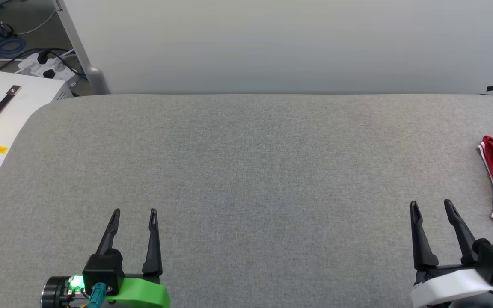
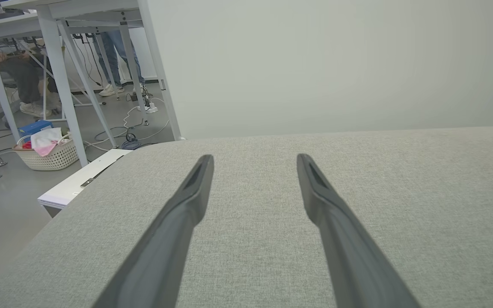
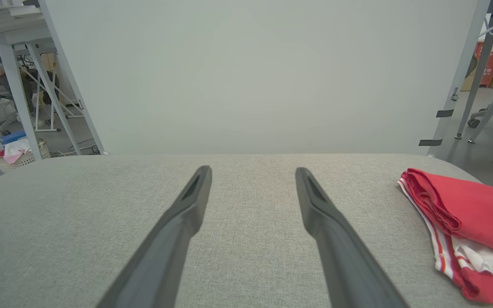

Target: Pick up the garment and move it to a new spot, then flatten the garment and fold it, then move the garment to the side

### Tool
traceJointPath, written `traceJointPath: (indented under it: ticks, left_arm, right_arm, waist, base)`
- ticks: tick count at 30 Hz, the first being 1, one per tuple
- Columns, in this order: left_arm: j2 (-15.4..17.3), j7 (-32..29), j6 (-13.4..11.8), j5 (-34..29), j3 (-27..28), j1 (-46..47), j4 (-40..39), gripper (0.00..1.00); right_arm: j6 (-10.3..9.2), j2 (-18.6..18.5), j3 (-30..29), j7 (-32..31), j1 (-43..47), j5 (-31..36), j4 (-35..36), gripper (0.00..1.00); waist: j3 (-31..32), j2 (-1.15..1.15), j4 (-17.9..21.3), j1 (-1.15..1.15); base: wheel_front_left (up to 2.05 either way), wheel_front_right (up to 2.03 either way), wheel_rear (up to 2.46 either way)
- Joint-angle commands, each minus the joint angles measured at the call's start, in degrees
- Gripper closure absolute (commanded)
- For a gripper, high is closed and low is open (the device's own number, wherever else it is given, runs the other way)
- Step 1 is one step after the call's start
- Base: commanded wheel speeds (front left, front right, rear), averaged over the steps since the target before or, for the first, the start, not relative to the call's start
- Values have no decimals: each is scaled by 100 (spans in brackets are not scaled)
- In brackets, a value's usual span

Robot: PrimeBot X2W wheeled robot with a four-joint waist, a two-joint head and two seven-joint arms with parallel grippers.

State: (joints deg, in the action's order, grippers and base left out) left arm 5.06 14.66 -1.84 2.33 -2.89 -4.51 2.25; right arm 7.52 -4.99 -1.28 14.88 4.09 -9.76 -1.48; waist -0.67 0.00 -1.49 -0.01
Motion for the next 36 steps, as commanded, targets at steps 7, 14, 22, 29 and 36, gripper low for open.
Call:
traceJointPath:
  ticks: [7,14,22,29,36]
  left_arm:
    - [-45,34,53,-57,7,-184,2,0]
    - [-50,34,94,-44,30,-241,12,0]
    - [-68,34,205,17,29,-255,25,0]
    - [-32,-22,192,16,-1,-155,17,100]
    - [-43,-103,192,2,16,-121,3,100]
  right_arm:
    - [-3,62,134,12,307,44,211,0]
    - [-3,39,164,12,424,44,259,0]
    - [-3,13,193,12,438,19,229,0]
    - [0,52,182,-14,383,35,217,100]
    - [0,61,179,-97,338,88,213,100]
  waist:
    - [127,0,26,1]
    - [187,0,28,1]
    - [209,0,9,1]
    - [211,0,9,1]
    - [203,0,17,1]
  base:
    - [0,0,0]
    - [0,0,0]
    - [0,0,0]
    - [0,0,0]
    - [0,0,0]
